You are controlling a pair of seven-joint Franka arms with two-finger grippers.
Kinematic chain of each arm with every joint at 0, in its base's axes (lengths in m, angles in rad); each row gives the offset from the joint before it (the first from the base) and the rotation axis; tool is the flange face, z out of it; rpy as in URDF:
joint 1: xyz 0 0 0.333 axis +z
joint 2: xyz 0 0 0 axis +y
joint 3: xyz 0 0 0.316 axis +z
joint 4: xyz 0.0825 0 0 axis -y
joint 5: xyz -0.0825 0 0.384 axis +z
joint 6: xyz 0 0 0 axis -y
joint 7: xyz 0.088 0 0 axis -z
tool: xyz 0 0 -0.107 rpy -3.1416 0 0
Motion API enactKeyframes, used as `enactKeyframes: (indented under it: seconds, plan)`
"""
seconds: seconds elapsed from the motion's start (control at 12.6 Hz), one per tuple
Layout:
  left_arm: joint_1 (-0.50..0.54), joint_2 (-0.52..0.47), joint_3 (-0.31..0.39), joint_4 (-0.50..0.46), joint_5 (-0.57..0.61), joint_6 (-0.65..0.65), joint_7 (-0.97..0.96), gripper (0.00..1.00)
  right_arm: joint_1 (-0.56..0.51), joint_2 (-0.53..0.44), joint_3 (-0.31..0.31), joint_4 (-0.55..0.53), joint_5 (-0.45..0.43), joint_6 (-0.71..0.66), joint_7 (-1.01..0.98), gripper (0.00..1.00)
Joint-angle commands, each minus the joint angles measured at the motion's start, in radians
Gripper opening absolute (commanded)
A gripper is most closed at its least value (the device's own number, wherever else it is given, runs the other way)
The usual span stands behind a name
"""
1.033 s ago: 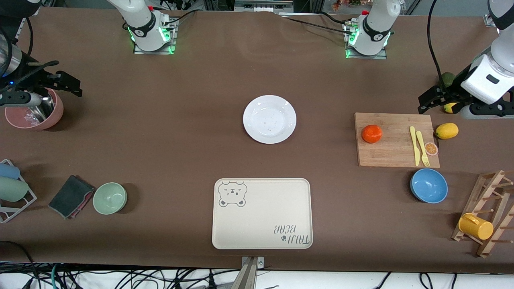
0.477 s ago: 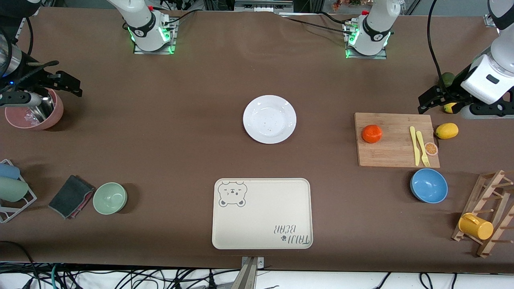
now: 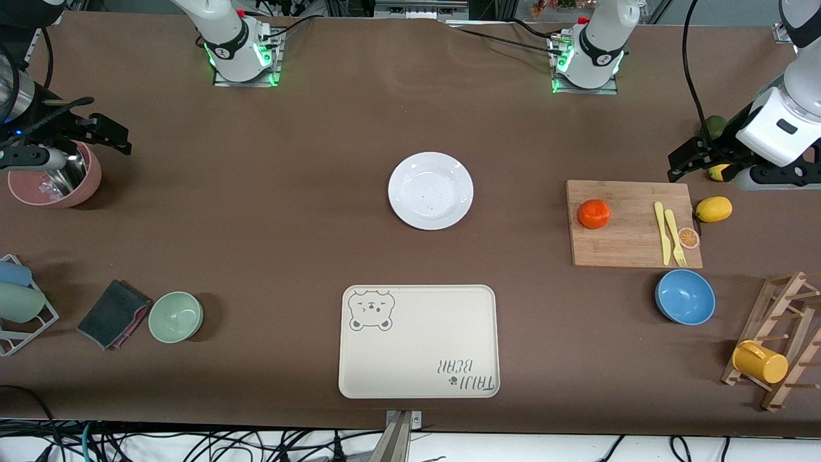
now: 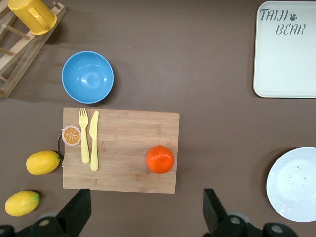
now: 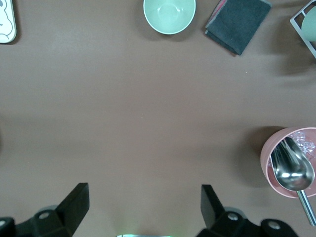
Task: Place orange and plate with both arms
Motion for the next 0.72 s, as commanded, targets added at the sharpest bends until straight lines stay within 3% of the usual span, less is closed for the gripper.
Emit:
enactKeyframes:
  seconds: [0.0, 0.64]
  plan:
    - [0.006, -0.015, 0.0, -0.008, -0.019, -0.01, 0.023, 1.0, -0.001, 0.001, 0.003, 0.005, -0.003, -0.002, 0.004, 1.0]
    - [0.004, -0.015, 0.0, -0.008, -0.019, -0.021, 0.023, 1.0, -0.001, 0.0, 0.003, 0.005, -0.003, -0.002, 0.003, 1.0]
